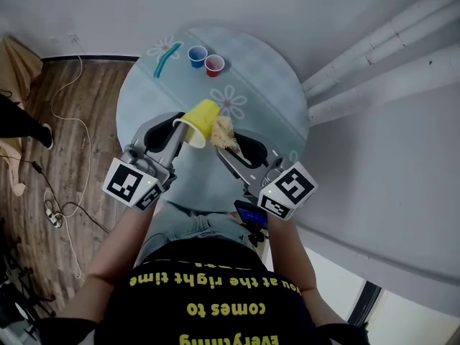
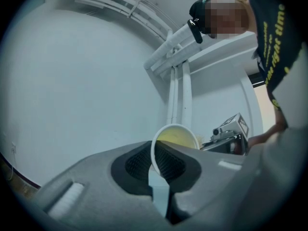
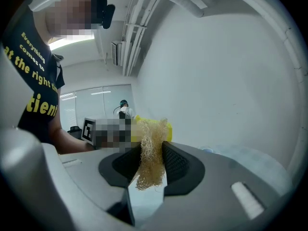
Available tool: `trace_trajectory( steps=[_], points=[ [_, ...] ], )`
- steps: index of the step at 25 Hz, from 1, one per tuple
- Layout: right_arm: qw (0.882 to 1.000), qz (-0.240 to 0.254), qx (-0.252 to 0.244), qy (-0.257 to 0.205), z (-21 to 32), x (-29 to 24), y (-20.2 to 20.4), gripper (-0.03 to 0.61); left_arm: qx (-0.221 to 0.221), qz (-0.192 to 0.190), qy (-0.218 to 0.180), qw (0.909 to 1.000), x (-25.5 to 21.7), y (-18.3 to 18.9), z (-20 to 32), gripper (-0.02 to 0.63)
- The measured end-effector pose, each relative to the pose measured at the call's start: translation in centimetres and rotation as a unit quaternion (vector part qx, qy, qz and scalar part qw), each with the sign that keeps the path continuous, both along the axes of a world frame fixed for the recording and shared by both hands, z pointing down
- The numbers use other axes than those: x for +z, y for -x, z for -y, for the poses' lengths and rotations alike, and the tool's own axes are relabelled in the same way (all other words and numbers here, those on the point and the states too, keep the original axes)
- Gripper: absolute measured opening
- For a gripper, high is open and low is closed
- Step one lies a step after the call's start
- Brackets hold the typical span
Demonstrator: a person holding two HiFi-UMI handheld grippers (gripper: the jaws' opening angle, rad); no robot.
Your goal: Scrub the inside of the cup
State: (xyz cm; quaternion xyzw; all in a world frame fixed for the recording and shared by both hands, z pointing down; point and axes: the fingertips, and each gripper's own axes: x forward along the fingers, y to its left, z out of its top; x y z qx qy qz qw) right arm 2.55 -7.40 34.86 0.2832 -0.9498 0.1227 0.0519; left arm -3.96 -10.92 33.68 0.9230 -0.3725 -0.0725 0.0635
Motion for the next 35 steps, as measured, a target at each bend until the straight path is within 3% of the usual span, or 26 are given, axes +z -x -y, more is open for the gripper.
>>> trace_trajectory(
  steps=[8, 21, 35],
  points=[
    [1.0, -0.005, 0.023, 0.003, 1.5, 0.2, -1.3, 0.136, 0.011, -0.011, -0.002, 0.9999, -0.5, -0.2, -0.1, 0.017],
    [1.0, 0.005, -0.022, 0.011, -1.4, 0.5, 1.0, 0.137, -0.006, -0.026, 0.004, 0.9996, -0.5, 0.7, 0.5, 0.017],
    [1.0, 0.005, 0.022, 0.007, -0.1, 0.4, -2.0, 0.137, 0.019, -0.036, 0.003, 0.9992, -0.2, 0.1, -0.1, 0.016]
  ],
)
